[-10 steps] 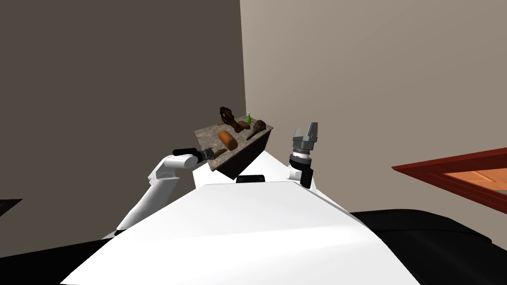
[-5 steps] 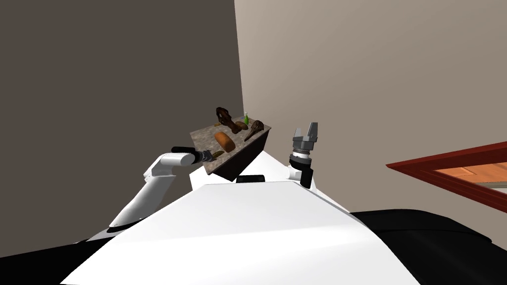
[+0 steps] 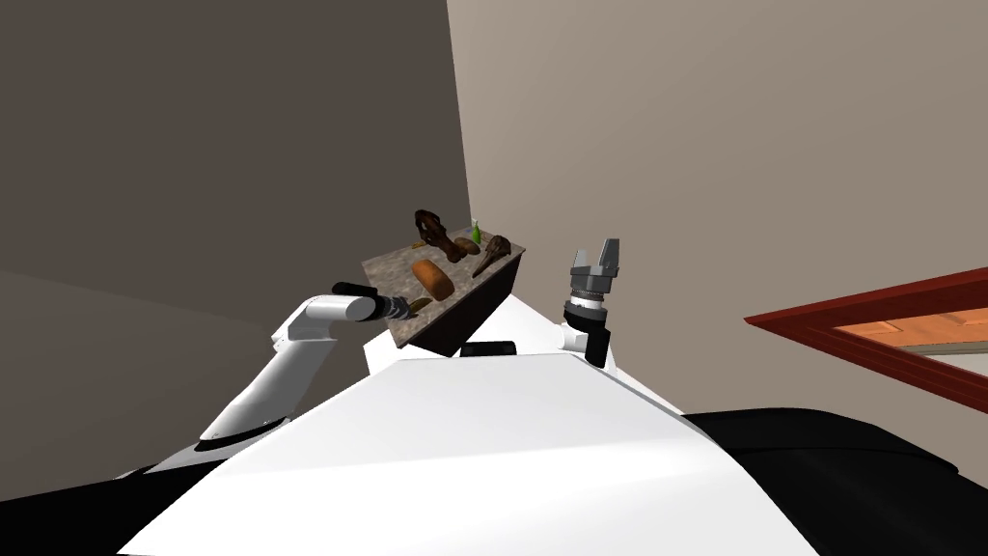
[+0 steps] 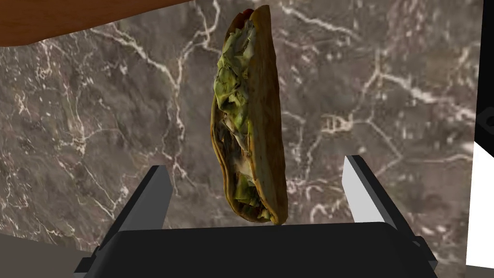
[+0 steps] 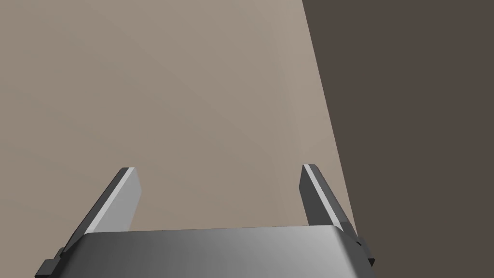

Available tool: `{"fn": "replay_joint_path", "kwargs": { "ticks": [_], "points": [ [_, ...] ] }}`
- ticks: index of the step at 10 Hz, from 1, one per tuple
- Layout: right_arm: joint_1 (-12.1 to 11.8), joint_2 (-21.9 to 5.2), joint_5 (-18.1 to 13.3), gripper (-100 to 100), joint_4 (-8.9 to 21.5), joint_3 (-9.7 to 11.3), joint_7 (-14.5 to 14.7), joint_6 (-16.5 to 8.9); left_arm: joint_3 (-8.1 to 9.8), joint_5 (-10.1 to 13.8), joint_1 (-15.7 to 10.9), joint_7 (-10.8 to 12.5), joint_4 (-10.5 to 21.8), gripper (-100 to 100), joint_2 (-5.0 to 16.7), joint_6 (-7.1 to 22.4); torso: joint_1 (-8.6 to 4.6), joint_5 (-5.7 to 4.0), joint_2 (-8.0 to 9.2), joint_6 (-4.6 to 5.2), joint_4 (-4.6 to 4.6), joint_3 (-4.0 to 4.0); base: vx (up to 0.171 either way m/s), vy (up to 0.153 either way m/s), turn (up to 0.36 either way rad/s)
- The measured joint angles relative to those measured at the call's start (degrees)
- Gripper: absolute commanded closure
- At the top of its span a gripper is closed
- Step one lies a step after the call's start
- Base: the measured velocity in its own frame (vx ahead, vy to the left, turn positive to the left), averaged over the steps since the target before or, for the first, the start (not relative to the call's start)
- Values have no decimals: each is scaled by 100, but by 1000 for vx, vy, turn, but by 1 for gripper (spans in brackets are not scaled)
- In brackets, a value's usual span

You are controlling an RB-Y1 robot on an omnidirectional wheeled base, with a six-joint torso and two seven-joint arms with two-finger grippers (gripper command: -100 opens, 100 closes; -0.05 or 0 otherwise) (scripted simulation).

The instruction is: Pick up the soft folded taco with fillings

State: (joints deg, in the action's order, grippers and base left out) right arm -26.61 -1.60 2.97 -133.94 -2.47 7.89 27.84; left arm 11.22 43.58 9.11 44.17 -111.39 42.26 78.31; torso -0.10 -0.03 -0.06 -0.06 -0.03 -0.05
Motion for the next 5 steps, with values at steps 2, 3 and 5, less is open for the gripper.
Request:
{"fn": "replay_joint_path", "kwargs": {
  "ticks": [2, 3, 5],
  "points": [
    [0, 0, 0, 0, 0, 0, 0, 0, 23, 111, -75, 97, 85, -100, 116, 285, 1, 0, 2, 0, 0, 1, 27, -17, -39],
    [0, 0, 0, 0, 0, 0, 0, 0, 37, 171, -94, 138, 132, -100, 178, 429, 0, 0, 2, 0, 1, 1, 39, -23, -78],
    [0, 0, 0, 0, 0, 0, 0, 0, 62, 287, -150, 231, 235, -100, 302, 697, 1, 0, 0, -1, 0, 0, 31, -16, -38]
  ]
}}
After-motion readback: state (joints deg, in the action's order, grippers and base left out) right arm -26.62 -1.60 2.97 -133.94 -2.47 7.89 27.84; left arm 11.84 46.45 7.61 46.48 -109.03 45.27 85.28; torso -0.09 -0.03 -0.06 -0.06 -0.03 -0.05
